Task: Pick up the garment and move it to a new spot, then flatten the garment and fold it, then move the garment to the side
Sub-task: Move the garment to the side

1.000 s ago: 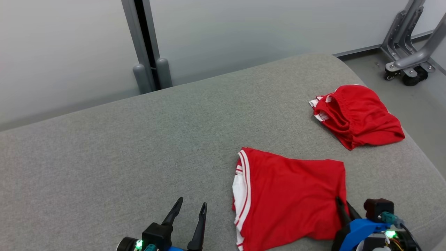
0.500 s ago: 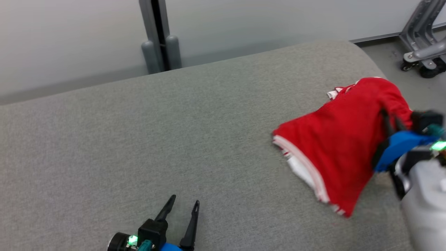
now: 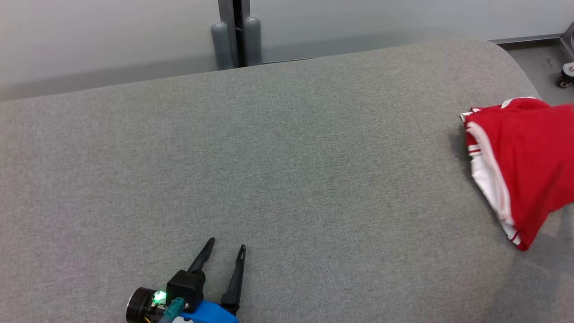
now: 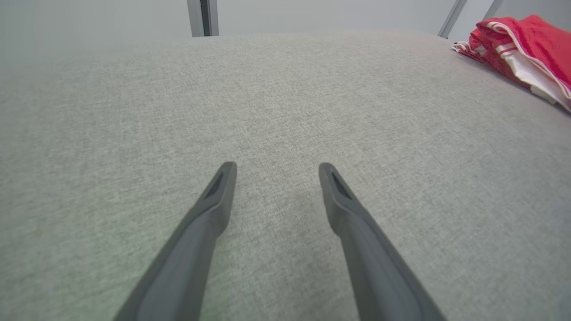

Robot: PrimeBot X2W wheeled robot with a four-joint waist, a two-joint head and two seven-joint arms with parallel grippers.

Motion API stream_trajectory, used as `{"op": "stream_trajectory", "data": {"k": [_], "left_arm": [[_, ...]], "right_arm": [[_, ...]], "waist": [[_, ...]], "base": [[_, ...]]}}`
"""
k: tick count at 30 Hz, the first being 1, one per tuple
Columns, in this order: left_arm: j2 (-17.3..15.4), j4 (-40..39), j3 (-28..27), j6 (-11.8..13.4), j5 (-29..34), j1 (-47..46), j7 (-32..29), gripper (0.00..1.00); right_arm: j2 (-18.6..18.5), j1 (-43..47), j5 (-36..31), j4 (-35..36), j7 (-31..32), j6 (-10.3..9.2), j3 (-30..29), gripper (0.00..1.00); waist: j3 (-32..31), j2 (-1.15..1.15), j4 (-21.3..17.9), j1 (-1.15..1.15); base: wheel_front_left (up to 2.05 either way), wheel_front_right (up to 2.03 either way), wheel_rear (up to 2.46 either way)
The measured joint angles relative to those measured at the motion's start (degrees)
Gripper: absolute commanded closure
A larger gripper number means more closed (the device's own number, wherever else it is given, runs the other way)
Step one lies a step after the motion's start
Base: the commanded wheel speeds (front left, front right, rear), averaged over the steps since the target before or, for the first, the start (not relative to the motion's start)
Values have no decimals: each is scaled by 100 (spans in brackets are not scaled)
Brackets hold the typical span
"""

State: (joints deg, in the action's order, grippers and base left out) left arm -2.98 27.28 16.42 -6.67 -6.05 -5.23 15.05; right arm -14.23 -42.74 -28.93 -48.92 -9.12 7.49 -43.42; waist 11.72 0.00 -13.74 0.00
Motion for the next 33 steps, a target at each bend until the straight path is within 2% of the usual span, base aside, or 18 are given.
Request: {"op": "stream_trajectory", "data": {"k": [3, 6, 9, 12, 15, 22, 27, 33], "left_arm": [[-1, -1, -109, -4, 1, -19, 1, 0], [3, -3, -237, -19, 10, -21, 0, 0], [3, -11, -366, 2, 10, -16, 0, 0], [3, -34, -493, 46, 9, -3, 1, 0], [3, -55, -656, 109, -2, 21, 0, 0], [5, -99, -981, 259, -101, 102, 0, 0], [3, -109, -1165, 319, -149, 225, 0, 0], [5, -145, -1233, 354, -162, 293, 0, 0]], "right_arm": [[320, -8, -188, -15, -296, 0, -68, 0], [611, -41, -194, -90, -515, 0, 121, 0], [880, -21, -3, -114, -575, 1, 568, 0], [1044, 172, 556, 320, -584, 1, 1273, 0], [1109, 744, 1194, 693, -584, 1, 1979, 0], [1131, 1798, 2721, 1179, -584, 0, 3136, 0], [1134, 2393, 3175, 1354, -584, 0, 3743, 0], [1140, 2781, 3494, 1535, -584, 0, 4053, 0]], "waist": [[-22, 0, -9, 0], [-85, 0, -21, 0], [-160, 0, -8, 0], [-231, 0, 65, 0], [-293, 0, 179, -1], [-415, 0, 508, -1], [-506, 0, 697, -1], [-640, 0, 854, -1]], "base": [[0, 0, 0], [0, 0, 0], [0, 0, 0], [0, 0, 0], [0, 0, 0], [0, 0, 0], [0, 0, 0], [0, 0, 0]]}}
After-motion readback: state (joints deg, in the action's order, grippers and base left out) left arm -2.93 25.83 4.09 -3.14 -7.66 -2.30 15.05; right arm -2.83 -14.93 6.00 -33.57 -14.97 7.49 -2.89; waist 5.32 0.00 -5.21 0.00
